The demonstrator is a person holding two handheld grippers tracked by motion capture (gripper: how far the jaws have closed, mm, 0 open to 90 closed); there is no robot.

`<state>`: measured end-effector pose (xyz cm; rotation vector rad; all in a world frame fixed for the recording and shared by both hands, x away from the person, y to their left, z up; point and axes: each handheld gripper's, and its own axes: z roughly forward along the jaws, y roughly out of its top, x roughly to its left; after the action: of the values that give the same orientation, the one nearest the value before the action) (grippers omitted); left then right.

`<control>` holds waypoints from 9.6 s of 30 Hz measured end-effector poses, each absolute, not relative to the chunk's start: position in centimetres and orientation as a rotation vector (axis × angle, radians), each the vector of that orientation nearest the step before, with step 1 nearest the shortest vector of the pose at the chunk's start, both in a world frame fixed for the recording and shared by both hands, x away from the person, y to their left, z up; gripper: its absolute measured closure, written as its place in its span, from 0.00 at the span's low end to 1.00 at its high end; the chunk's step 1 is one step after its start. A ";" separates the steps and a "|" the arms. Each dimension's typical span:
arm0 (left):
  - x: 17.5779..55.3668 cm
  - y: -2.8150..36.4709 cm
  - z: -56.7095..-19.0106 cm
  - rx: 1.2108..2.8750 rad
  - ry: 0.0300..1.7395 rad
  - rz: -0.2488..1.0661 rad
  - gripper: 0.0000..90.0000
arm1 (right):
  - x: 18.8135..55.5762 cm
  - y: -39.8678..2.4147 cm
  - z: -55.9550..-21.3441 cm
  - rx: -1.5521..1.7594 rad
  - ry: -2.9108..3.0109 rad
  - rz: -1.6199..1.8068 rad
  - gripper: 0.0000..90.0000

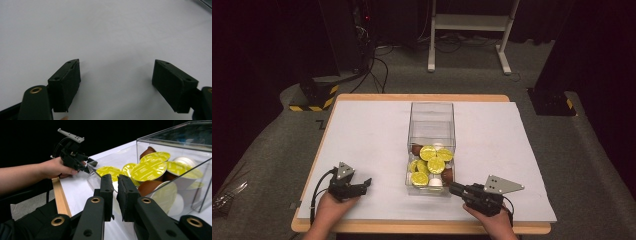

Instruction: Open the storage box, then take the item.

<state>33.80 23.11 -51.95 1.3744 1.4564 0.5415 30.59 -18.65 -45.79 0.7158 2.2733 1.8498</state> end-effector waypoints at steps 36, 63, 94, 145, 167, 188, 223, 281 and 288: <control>33.8 23.2 -51.9 1.382 1.454 0.539 0.25 | 33.5 -20.4 -44.7 0.925 2.089 1.697 0.72; 33.9 23.1 -51.9 1.388 1.455 0.532 0.25 | 35.6 -18.5 -43.7 0.944 2.068 1.749 0.61; 33.9 23.1 -52.0 1.385 1.454 0.546 0.25 | 36.2 -14.3 -42.2 0.833 2.254 1.510 0.32; 33.9 23.2 -51.9 1.392 1.450 0.531 0.24 | 36.9 -8.7 -43.0 0.781 2.427 1.010 0.33; 33.9 23.1 -51.9 1.391 1.451 0.534 0.24 | 36.6 -10.1 -42.5 0.802 2.407 1.186 0.43; 33.9 23.1 -52.0 1.383 1.455 0.535 0.24 | 36.2 -10.5 -41.7 0.799 2.328 1.302 0.43; 33.9 23.1 -51.9 1.387 1.453 0.532 0.24 | 36.1 -13.6 -39.7 0.848 2.164 1.432 0.43; 33.6 24.1 -51.8 1.549 1.421 0.546 0.25 | 37.3 -24.0 -42.1 1.119 1.894 1.333 0.43; 33.6 24.0 -51.8 1.536 1.423 0.548 0.25 | 38.2 -25.0 -44.0 1.172 1.882 1.274 0.43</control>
<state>33.61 24.01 -51.85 1.5363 1.4231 0.5476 38.17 -25.02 -44.01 1.1724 1.8815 1.2740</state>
